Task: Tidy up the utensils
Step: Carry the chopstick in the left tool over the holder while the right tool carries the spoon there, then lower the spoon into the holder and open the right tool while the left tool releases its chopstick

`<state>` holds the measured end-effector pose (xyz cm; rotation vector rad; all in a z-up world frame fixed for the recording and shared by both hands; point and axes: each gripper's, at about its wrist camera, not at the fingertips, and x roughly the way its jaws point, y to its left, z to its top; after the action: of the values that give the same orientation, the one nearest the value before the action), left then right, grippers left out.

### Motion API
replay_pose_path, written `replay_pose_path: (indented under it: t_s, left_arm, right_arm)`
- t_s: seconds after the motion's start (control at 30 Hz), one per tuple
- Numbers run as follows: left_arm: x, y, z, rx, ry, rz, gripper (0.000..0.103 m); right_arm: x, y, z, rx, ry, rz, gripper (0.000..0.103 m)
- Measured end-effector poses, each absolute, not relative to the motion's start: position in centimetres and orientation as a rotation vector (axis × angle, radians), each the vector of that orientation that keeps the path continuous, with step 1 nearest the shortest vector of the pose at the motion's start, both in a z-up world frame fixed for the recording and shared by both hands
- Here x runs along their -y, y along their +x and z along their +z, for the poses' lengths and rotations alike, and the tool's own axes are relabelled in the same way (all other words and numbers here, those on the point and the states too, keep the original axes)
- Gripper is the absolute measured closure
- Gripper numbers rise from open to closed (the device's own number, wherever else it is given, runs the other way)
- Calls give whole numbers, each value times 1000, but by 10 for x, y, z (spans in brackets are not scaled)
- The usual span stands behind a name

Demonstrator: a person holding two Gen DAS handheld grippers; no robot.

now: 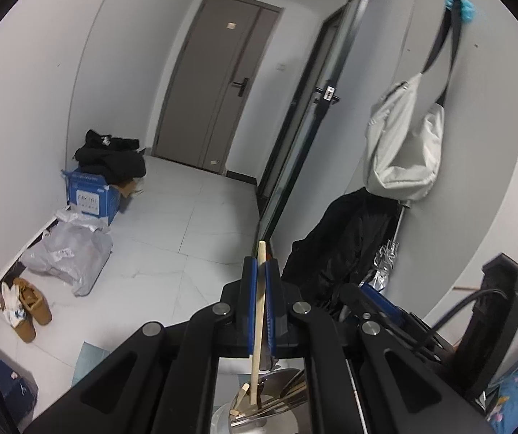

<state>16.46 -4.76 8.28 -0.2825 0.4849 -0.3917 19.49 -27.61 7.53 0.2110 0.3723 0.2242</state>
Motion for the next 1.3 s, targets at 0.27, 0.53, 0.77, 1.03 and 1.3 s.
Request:
replay_pose_path:
  t_s: [0.27,0.53,0.77,1.03,1.3]
  left_arm:
    - [49,166,72,-503,-273,-422,102]
    - [53,158,68,-484,-204,-434,102]
    - [52,157,57,-519,-212,-453,102]
    - [50,155,47,-566,-227,-482,102]
    - [50,155,49,-587,-244,-499,102]
  right_arm:
    - [264,192,54,-385,152,220,69]
    - [255,187,44,-395,106,236,69]
    - [245,182,33,-419,56,249,69]
    - [242,178,27,-425,4,259,69]
    - [244,167,41,-367,-34,235,69]
